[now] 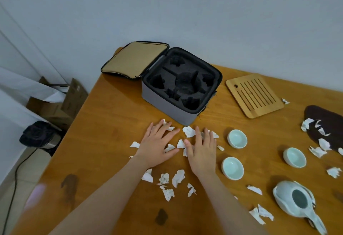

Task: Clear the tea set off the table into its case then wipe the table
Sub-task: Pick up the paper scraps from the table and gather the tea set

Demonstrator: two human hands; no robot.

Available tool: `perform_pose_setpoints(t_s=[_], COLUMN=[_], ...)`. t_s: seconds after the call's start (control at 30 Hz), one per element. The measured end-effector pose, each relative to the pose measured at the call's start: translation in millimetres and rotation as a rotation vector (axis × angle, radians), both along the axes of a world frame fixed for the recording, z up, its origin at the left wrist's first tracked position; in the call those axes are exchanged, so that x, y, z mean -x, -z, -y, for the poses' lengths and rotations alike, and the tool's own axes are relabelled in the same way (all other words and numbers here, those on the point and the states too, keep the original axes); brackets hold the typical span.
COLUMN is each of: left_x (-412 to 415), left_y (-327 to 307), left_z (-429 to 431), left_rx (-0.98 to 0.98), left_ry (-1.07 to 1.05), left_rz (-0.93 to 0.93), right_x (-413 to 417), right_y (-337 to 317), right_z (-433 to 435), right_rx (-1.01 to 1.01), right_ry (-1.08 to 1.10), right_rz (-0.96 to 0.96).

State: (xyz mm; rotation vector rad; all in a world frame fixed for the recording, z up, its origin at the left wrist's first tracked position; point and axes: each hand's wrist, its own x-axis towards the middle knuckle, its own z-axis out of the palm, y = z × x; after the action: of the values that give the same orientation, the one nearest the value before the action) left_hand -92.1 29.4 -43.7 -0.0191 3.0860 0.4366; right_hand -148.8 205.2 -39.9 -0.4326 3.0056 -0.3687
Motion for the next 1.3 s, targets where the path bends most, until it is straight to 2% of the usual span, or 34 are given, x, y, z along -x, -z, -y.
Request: perform_pose_setpoints(t_s=[0.1, 0.2, 0.27, 0.33, 0.4, 0.47, 0.53, 0.63, 0.73, 0.93, 1.0, 1.1, 1.2, 1.3], left_x=[-9, -22, -33, -47, -63, -76, -81, -74, -58, -26, -23, -24, -23, -14], left_y=[-1, -9, -13, -13, -10, -7, -6, -3, 0, -2, -3, -5, -5, -2], left_z=[1, 12, 24, 34, 39, 37, 29, 20, 18, 11, 12, 20, 22, 14], left_rx=[-0.044, -0.081, -0.096, -0.138, -0.192, -0.226, -0.247, -0.192, -0.134, -0.157, -0.173, -0.079, 0.033, 0.057], left_ry=[-0.012, -0.075, -0.143, -0.221, -0.31, -0.399, -0.455, -0.406, -0.328, -0.218, -0.173, -0.062, 0.037, 0.054], left_rz=[-0.022, -0.079, -0.095, -0.088, -0.052, 0.003, 0.043, 0.063, 0.045, 0.047, 0.032, 0.048, 0.07, 0.043], right_x=[-9, -21, -28, -28, -24, -20, -16, -15, -14, -21, -25, -18, -4, 2], right_y=[2, -5, -13, -19, -18, -11, -6, 1, 4, -2, -9, -18, -14, -3], right_z=[9, 20, 19, 11, 0, -9, -12, -10, -6, 16, 20, 11, -3, -7], right_rx=[0.049, 0.092, 0.144, 0.198, 0.198, 0.116, 0.034, -0.021, 0.064, 0.201, 0.253, 0.223, 0.068, -0.067], right_ry=[-0.061, -0.228, -0.254, -0.111, 0.09, 0.181, 0.196, 0.18, 0.118, -0.209, -0.263, -0.032, 0.217, 0.241], right_rz=[0.024, 0.054, -0.012, -0.147, -0.198, -0.152, -0.028, 0.081, 0.03, 0.075, -0.001, -0.226, -0.109, -0.024])
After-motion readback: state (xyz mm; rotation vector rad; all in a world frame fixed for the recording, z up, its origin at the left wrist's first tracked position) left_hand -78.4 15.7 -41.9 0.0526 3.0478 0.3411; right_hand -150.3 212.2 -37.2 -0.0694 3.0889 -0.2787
